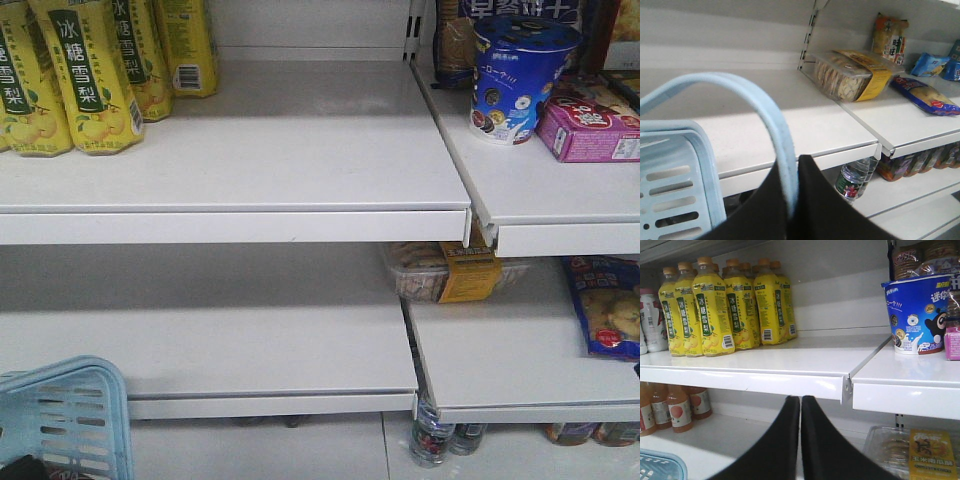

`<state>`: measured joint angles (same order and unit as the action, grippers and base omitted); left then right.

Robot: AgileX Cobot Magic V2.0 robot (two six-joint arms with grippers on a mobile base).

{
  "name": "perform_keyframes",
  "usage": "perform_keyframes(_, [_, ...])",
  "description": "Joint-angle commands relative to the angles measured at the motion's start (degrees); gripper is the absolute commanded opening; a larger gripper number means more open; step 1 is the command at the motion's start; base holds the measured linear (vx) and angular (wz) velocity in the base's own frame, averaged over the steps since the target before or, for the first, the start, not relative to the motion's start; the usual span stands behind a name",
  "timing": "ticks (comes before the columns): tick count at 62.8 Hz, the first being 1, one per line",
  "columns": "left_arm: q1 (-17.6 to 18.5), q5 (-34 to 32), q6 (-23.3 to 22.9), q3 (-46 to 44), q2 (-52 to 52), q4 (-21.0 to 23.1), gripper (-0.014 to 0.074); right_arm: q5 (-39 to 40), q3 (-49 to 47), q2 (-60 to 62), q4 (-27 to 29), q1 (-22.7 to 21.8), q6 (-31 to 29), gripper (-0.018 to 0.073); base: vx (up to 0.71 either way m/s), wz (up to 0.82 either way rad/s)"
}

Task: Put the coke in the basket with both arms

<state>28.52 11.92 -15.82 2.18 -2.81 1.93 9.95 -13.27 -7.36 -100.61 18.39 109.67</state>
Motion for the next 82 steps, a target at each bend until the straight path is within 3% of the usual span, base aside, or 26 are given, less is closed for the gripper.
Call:
perform_keyframes(1, [-0.8,-8.0,2.8,-1.6,2.0,-3.6,-0.0006,-1.3,-1.4,-0.6,-1.5,-0.1,-0.2,-0.0005,0.00,0.00])
perform_keyframes(12, [-6.7,-8.3,2.8,-1.6,4.4,-3.6,-0.0006,-1.3,-1.4,-0.6,-1.5,-0.1,-0.2,-0.0005,0.00,0.00])
perform_keyframes(24, [-12.5,-8.4,-1.6,-1.6,4.4,-4.0,-0.0006,-1.3,-1.4,-0.6,-1.5,-0.1,-0.2,-0.0005,0.00,0.00])
perform_keyframes(41, [-18.7,-13.0,-11.3,-1.6,4.4,-12.8,-0.0006,-1.3,-1.4,-0.6,-1.5,-0.1,-0.2,-0.0005,0.00,0.00])
perform_keyframes(54, [-23.2,-17.3,-11.3,-1.6,4.4,-12.6,-0.0006,-1.3,-1.4,-0.6,-1.5,-0.1,-0.2,-0.0005,0.00,0.00])
perform_keyframes(68, [-25.0,-17.4,-11.3,-1.6,4.4,-12.6,-0.0006,-1.3,-1.4,-0.6,-1.5,-0.1,-0.2,-0.0005,0.00,0.00])
perform_keyframes(82, [-29.1,-17.4,-11.1,-1.6,4.4,-12.6,-0.0006,-1.3,-1.4,-0.6,-1.5,-0.1,-0.2,-0.0005,0.00,0.00])
